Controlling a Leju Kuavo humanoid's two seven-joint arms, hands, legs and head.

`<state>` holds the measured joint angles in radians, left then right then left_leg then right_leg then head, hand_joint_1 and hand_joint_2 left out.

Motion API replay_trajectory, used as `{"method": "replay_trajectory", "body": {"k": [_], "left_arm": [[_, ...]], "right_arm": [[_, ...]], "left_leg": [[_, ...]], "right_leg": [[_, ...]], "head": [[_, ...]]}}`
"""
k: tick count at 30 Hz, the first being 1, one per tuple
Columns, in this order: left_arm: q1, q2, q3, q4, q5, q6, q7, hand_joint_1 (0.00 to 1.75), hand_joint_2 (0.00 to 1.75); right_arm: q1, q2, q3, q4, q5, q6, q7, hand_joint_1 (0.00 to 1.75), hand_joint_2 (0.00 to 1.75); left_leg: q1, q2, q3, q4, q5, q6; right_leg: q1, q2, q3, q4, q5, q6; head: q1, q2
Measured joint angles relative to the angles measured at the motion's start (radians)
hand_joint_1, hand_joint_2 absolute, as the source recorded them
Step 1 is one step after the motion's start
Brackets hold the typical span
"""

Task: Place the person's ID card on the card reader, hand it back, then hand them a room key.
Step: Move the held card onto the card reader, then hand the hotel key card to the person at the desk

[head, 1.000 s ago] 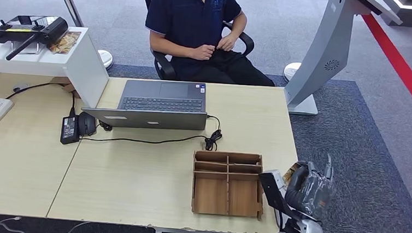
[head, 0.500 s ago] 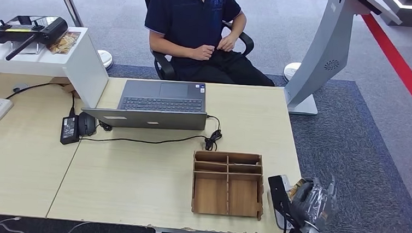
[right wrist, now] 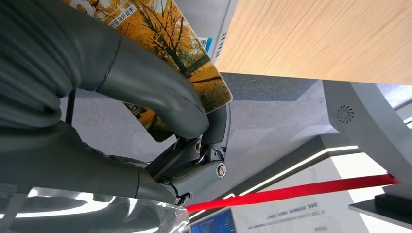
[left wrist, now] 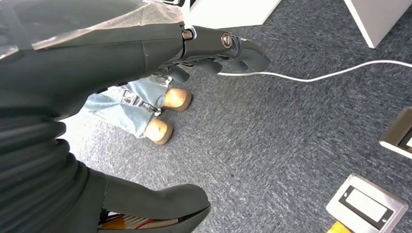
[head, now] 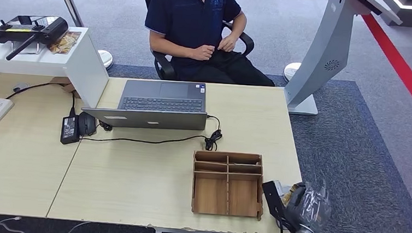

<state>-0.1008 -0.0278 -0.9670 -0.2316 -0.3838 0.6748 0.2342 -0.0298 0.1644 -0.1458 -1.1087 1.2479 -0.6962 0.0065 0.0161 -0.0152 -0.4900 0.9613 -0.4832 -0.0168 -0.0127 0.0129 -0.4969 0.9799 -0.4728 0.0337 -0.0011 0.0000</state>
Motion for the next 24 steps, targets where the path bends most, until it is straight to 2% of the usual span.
{"method": "replay_trajectory", "body": {"k": [8, 17, 24], "left_arm": [[0.000, 0.000, 0.000, 0.000, 0.002, 0.000, 0.004, 0.00, 1.75], [0.001, 0.000, 0.000, 0.000, 0.009, 0.000, -0.002, 0.00, 1.75], [0.001, 0.000, 0.000, 0.000, 0.015, 0.000, -0.013, 0.00, 1.75]], "right_arm": [[-0.010, 0.006, -0.012, 0.022, 0.014, 0.000, -0.086, 1.75, 1.75], [-0.011, 0.062, -0.047, -0.078, -0.003, -0.002, -0.290, 1.75, 1.75], [-0.008, 0.103, -0.049, -0.213, -0.032, -0.002, -0.320, 1.75, 1.75]], "left_leg": [[0.000, 0.000, 0.000, 0.000, 0.000, 0.000], [0.000, 0.000, 0.000, 0.000, 0.000, 0.000], [0.000, 0.000, 0.000, 0.000, 0.000, 0.000]], "right_leg": [[0.000, 0.000, 0.000, 0.000, 0.000, 0.000], [0.000, 0.000, 0.000, 0.000, 0.000, 0.000], [0.000, 0.000, 0.000, 0.000, 0.000, 0.000]], "head": [[0.000, 0.000], [0.000, 0.000], [0.000, 0.000]]}}
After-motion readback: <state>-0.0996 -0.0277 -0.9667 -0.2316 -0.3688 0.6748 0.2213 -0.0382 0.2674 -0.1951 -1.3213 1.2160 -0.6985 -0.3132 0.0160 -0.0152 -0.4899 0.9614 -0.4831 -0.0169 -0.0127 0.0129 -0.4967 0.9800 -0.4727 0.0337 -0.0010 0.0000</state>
